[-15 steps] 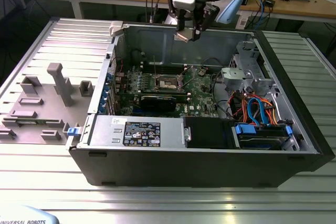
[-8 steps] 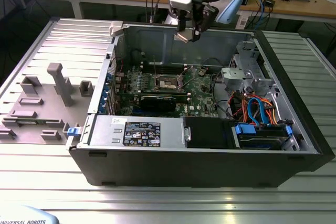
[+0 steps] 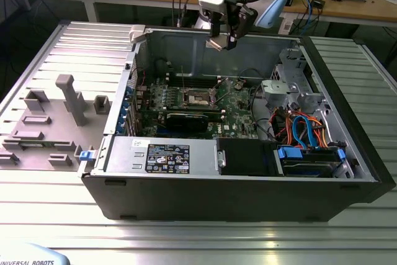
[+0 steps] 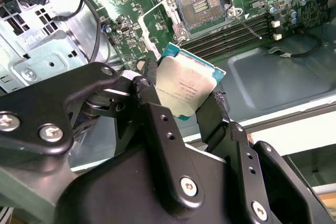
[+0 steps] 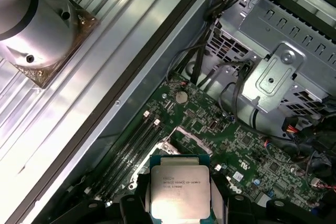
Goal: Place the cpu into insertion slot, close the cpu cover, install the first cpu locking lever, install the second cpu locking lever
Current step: 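Place the cpu into insertion slot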
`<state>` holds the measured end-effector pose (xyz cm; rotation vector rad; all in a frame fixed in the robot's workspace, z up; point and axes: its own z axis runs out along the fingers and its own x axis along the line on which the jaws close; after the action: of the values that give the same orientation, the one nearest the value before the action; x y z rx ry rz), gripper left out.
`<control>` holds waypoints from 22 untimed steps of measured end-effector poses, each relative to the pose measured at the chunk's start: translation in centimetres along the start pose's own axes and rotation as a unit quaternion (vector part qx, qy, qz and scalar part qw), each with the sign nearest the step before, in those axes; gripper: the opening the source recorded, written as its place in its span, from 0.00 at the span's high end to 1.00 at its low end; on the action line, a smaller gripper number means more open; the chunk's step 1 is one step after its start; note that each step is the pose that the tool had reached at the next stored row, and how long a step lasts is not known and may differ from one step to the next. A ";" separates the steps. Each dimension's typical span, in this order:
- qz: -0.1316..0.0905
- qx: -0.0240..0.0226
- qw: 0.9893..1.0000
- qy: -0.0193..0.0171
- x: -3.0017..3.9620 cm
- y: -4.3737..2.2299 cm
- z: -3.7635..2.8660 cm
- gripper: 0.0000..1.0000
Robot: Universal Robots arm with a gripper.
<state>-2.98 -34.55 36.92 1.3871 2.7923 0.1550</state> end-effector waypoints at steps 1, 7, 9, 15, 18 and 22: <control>0.000 0.000 1.000 0.000 0.00 0.00 0.00 0.46; 0.002 0.000 1.000 0.000 0.00 0.00 0.00 0.46; 0.003 0.000 1.000 0.000 0.00 0.00 0.00 0.46; 0.004 0.000 1.000 0.000 0.00 0.00 0.00 0.46; 0.005 0.000 1.000 -0.001 0.00 0.00 0.00 0.46; 0.008 0.000 1.000 -0.001 0.00 0.00 0.01 0.46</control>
<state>-2.98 -34.55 36.91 1.4097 2.7800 0.1549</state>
